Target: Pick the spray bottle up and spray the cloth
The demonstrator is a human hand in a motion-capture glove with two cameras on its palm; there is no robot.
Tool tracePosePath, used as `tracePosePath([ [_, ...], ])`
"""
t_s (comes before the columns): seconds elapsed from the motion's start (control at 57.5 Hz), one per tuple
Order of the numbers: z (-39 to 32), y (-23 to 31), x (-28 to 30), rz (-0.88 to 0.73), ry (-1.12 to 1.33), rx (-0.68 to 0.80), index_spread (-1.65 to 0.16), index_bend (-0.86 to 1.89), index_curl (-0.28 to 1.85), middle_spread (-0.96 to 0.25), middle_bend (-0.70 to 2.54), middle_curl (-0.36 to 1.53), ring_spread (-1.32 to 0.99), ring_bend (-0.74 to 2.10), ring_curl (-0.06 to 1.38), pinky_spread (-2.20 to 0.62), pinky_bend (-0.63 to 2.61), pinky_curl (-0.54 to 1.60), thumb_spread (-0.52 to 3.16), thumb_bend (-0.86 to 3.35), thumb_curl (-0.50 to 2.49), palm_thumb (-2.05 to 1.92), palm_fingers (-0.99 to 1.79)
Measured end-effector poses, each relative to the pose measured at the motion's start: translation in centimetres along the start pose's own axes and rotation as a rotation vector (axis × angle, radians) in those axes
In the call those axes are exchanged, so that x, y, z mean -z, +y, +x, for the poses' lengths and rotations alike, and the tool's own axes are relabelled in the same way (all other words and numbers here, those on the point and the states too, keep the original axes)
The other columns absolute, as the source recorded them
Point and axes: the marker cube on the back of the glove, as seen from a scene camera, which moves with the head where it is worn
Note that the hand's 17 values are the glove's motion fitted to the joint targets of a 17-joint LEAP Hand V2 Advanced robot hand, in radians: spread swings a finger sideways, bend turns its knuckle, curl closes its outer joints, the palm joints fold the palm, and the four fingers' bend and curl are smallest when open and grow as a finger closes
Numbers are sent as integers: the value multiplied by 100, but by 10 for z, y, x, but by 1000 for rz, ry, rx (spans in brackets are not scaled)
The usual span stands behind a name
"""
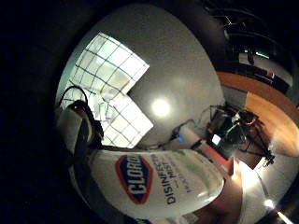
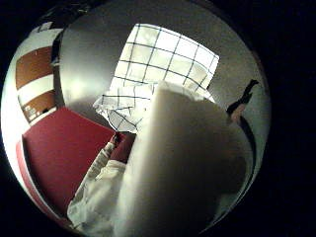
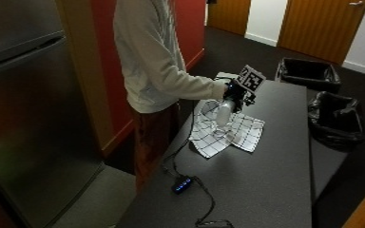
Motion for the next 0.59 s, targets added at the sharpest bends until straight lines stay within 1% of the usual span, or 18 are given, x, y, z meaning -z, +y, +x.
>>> tracePosePath([
  [0.07,-4,1,-5,-8,15,-5,-20,39,53,-15,57,50,-19,66,46,-26,35,39,8,-4,74,98,139],
  [0.122,0,0,-6,-10,47,-114,-20,39,53,-15,57,50,-19,66,46,-26,36,38,8,-4,75,98,139],
  [0.139,2,2,-5,-10,52,-129,-20,39,53,-15,57,50,-19,66,46,-26,36,38,8,-4,75,98,139],
  [0.209,-3,10,1,0,18,1,-20,39,53,-15,57,50,-19,66,46,-26,36,39,8,-4,75,98,139],
  [0.296,-6,14,9,24,26,26,-20,39,53,-15,57,50,-19,66,46,-26,36,39,8,-4,75,98,139],
  [0.365,-13,14,15,51,9,-21,-20,39,53,-15,57,50,-19,66,46,-26,36,39,8,-4,75,98,139],
  [0.435,-11,11,16,61,36,-150,-20,39,53,-15,57,50,-19,66,46,-26,36,39,8,-4,75,98,139],
  [0.487,-9,14,14,59,12,-123,-20,39,54,-15,57,50,-19,66,46,-26,36,39,8,-4,76,98,139],
  [0.539,-1,12,10,64,65,-268,-20,39,54,-15,57,50,-19,66,46,-26,36,39,8,-4,76,98,139],
  [0.557,-2,12,10,71,55,-267,-20,39,54,-15,57,50,-19,66,46,-26,36,39,8,-4,76,98,139],
  [0.591,-10,16,12,90,-32,-137,-20,39,54,-15,57,50,-19,66,46,-26,36,39,8,-4,76,98,139],
])
